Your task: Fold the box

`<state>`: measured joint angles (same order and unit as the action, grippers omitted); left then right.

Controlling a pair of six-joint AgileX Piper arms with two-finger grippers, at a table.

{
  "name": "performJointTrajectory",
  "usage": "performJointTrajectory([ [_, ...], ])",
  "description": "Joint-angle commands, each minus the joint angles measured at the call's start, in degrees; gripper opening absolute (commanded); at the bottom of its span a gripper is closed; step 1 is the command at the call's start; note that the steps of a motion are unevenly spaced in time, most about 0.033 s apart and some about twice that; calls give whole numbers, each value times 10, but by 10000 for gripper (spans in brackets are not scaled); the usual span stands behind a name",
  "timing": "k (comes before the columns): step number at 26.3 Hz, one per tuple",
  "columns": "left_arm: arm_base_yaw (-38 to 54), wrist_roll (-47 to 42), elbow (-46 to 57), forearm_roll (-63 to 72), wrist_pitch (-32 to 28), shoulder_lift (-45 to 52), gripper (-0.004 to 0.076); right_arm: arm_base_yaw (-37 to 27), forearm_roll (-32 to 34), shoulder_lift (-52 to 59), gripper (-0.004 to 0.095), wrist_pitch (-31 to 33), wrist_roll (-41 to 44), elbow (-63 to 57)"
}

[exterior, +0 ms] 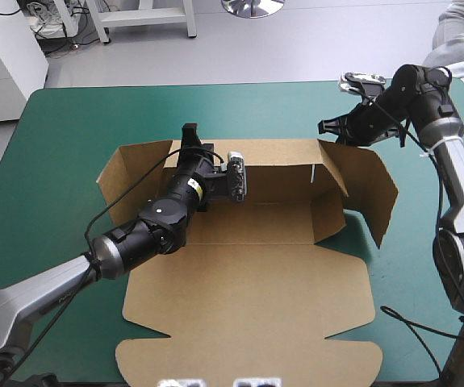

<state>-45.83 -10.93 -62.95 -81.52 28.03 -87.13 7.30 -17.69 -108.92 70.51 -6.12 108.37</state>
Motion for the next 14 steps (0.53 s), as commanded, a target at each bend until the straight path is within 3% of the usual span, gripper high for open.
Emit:
performJointTrajectory([
  [1, 0, -11, -15, -15, 18, 23, -10, -1, -24, 72, -19, 15, -24, -33],
  [14, 0, -8, -15, -15, 42, 22, -10, -2, -47, 154, -19, 15, -41, -101],
])
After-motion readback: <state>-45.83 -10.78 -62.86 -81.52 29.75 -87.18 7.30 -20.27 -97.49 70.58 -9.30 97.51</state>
